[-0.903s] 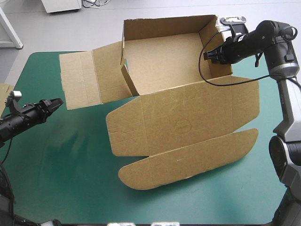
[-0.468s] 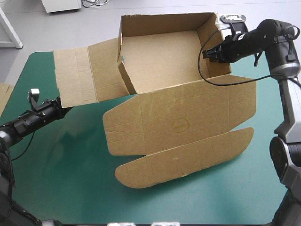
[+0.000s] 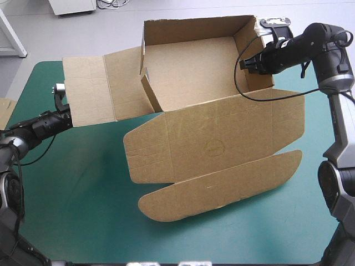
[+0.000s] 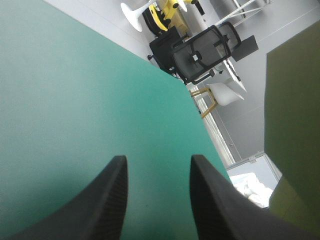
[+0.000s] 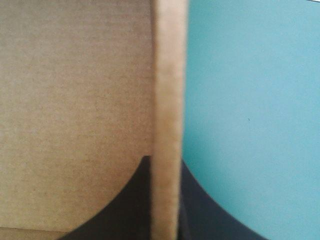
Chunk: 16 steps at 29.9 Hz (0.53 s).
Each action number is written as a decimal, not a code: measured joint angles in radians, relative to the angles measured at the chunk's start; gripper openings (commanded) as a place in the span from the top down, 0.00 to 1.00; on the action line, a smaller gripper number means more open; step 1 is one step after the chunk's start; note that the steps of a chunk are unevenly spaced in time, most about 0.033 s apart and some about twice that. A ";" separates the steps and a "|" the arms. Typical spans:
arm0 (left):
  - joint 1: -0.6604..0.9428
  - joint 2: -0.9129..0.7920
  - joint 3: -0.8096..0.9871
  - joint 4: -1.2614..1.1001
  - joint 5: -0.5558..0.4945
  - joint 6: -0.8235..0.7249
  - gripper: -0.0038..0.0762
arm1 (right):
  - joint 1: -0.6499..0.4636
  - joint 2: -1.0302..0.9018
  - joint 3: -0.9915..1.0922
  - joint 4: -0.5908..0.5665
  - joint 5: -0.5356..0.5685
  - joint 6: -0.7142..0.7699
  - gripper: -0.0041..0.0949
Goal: Fold the box
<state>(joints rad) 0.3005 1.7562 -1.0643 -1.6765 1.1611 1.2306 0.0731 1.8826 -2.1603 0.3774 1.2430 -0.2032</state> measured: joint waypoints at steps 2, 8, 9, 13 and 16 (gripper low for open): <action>-0.005 0.000 -0.042 0.000 0.001 -0.041 0.59 | 0.000 0.000 0.000 -0.017 0.000 0.002 0.96; -0.041 -0.016 -0.107 0.000 0.001 -0.124 0.59 | 0.000 0.000 0.000 -0.054 0.000 0.007 0.96; -0.057 -0.021 -0.108 0.000 0.001 -0.129 0.59 | 0.000 0.000 0.000 -0.055 0.000 0.007 0.96; -0.130 -0.036 -0.117 0.001 0.009 -0.138 0.59 | 0.000 0.000 0.000 -0.056 0.000 0.007 0.96; -0.175 -0.038 -0.132 0.004 0.013 -0.151 0.59 | 0.000 0.003 0.000 -0.057 0.000 0.007 0.96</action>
<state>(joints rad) 0.1256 1.7181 -1.1964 -1.6722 1.1744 1.0794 0.0731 1.8859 -2.1603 0.3202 1.2430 -0.1959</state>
